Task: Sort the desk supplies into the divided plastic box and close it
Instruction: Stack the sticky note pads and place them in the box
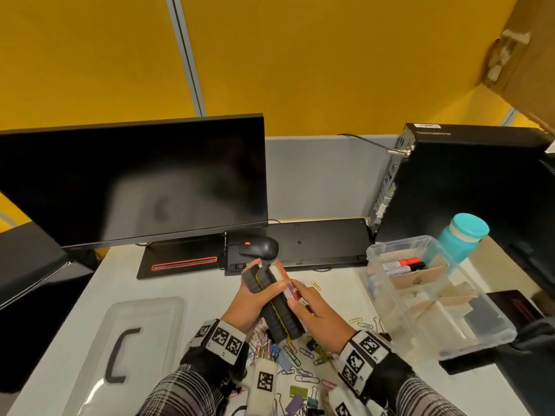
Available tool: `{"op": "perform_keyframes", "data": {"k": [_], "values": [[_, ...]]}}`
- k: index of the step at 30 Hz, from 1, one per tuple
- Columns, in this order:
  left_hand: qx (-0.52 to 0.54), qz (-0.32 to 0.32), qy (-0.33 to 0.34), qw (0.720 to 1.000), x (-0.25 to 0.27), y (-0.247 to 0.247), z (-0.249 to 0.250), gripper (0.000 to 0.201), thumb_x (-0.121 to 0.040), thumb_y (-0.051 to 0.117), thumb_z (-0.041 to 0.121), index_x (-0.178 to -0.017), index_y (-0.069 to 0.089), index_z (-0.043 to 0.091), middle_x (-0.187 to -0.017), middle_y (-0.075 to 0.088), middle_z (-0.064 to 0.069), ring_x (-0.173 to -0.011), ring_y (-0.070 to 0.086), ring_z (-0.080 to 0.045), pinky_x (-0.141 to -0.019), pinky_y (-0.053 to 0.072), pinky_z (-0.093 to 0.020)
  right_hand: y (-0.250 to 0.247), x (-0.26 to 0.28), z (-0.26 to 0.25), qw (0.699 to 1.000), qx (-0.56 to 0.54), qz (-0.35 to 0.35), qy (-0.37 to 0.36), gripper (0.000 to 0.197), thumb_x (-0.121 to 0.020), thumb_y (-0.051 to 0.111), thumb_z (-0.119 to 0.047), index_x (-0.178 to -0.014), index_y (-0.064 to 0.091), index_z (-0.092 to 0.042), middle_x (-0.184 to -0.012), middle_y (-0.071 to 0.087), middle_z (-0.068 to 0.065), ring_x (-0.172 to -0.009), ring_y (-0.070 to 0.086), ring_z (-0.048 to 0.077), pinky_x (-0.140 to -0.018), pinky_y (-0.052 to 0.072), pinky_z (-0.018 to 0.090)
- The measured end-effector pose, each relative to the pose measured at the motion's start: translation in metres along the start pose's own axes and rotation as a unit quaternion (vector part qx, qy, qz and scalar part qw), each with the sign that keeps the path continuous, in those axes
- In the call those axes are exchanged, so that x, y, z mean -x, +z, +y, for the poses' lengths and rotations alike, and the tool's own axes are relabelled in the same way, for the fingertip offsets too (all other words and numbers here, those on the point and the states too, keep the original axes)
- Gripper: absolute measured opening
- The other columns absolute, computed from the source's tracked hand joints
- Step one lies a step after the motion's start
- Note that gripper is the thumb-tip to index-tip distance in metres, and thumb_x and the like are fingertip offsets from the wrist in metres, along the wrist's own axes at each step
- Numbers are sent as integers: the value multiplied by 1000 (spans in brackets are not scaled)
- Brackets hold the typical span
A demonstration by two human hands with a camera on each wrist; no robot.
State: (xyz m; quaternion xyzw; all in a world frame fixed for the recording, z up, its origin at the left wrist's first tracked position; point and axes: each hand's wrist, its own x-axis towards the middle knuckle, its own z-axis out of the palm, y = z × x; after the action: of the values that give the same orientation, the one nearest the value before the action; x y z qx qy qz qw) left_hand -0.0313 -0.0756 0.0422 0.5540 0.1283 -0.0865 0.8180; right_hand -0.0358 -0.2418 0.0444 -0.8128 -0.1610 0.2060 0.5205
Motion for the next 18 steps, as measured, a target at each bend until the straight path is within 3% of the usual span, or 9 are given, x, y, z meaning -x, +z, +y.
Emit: {"op": "perform_keyframes", "data": {"k": [3,5,8,9,11,14,16,18], "values": [[-11,23,9,1000,0,8,-1,80,-62,85,19,-130,44,15,-118,60,-26,-105,64,-36,-95,50,-52,-1,5,-9,1000,22,5,2,31,-99,34,-39,-127,26,-50,-124,46,0,-111,47,4,-87,36,10],[-24,32,15,999,2,14,-1,73,-65,85,19,-126,47,9,-117,59,-29,-101,65,-36,-93,52,-52,-2,9,-12,999,31,6,7,39,-96,44,-38,-128,24,-49,-126,42,0,-112,47,7,-92,38,15],[-38,77,33,996,4,27,-2,68,-70,82,12,-125,42,17,-114,60,-20,-102,64,-32,-89,54,-45,-1,14,-9,996,85,6,16,85,-75,65,-47,-142,14,-39,-133,29,-8,-116,46,12,-97,45,29],[-40,95,37,994,5,32,-2,68,-72,80,10,-126,39,21,-112,60,-16,-101,64,-30,-89,55,-43,0,15,-8,996,91,8,23,100,-69,69,-47,-145,5,-38,-134,24,-10,-116,46,14,-96,47,30],[-37,102,42,993,7,42,-3,71,-74,78,12,-128,34,27,-113,58,-13,-102,63,-28,-92,53,-44,1,16,-8,996,71,20,40,112,-64,77,-37,-146,0,-35,-135,21,-6,-117,44,15,-95,46,28],[-40,76,25,996,11,58,-2,63,-81,71,21,-129,31,28,-120,55,-11,-107,60,-25,-95,51,-46,-5,15,-9,992,50,98,67,102,-64,77,-19,-143,14,-33,-130,30,4,-107,47,15,-91,49,31],[-49,54,-2,997,13,63,6,51,-84,66,31,-125,37,23,-118,57,-9,-104,60,-22,-87,55,-42,-12,16,-7,988,60,115,86,95,-66,75,-13,-140,19,-32,-128,31,7,-98,46,15,-84,49,27],[-84,48,-13,995,11,61,15,52,-82,65,43,-123,44,19,-114,58,-7,-102,60,-18,-83,55,-38,-19,21,-3,984,96,114,98,92,-65,73,-15,-138,20,-37,-129,28,5,-101,46,20,-85,49,30]]}}
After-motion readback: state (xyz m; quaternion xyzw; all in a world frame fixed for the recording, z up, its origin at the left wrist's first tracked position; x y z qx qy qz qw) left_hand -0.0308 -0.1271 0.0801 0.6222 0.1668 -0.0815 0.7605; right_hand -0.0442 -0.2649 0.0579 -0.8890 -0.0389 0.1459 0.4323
